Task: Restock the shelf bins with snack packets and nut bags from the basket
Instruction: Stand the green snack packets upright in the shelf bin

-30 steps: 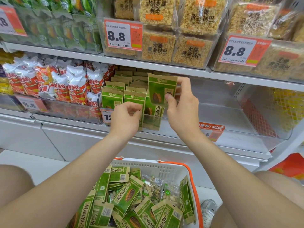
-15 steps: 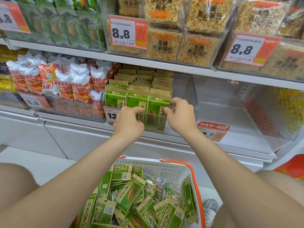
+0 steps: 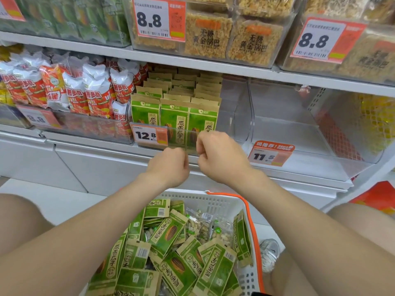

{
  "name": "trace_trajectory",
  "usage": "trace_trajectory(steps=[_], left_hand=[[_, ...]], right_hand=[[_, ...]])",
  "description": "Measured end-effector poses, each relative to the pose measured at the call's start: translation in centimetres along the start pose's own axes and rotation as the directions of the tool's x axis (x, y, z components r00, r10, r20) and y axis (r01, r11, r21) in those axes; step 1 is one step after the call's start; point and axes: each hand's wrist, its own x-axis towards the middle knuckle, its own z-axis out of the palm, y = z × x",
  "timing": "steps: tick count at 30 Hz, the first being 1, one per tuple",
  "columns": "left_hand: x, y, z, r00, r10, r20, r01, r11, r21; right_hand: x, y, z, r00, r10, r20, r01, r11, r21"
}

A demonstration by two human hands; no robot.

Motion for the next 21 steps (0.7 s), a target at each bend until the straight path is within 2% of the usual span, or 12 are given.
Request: trace_trajectory(steps=[3,6,8,10,15,17,19,21], left_hand=[[-0.2,-1.3,3.5,0.976,-0.002,0.219,-0.024,0.993,0.114],[-1.2,-2.6,7.1,0.918,-0.027,0.396,-0.081,0.964,0.252],[-2.0,-3.1,9.3,0.858,-0.034,0.512,-0.156,0.933,0.324],[-2.7,-3.3,11.1,0.787,-0.054,0.614,-0.224,0.903,0.366],[-4.4,-3.9,14.6,0.713,-0.180,0.678,-0.193,0.878,0.437],[-5.1,-4.3,15.8,0.677,-0.207,0.707,-0.186,0.881,0.436],[-5.5,-4.5,16.6,0.679,-0.184,0.710,-0.208,0.880,0.426],[-5.9,-4.2,16.8,0.723,-0.133,0.678,-0.243,0.870,0.429]], right_hand=[[-1.7,-1.0,1.7,0.938,0.007,0.346,0.037,0.992,-0.120],[-2.8,-1.3,2.7,0.780,0.021,0.625,0.150,0.964,-0.220],[-3.2,-1.6,3.0,0.677,0.046,0.734,0.182,0.957,-0.228],[-3.2,-1.8,3.1,0.644,0.044,0.764,0.201,0.954,-0.224],[-2.2,-2.7,2.9,0.715,-0.004,0.699,0.206,0.957,-0.205],[-1.8,-3.1,3.0,0.722,-0.019,0.692,0.205,0.960,-0.188],[-1.7,-3.3,2.9,0.713,-0.028,0.700,0.222,0.957,-0.188],[-1.7,-3.5,2.8,0.701,-0.029,0.713,0.224,0.958,-0.182]])
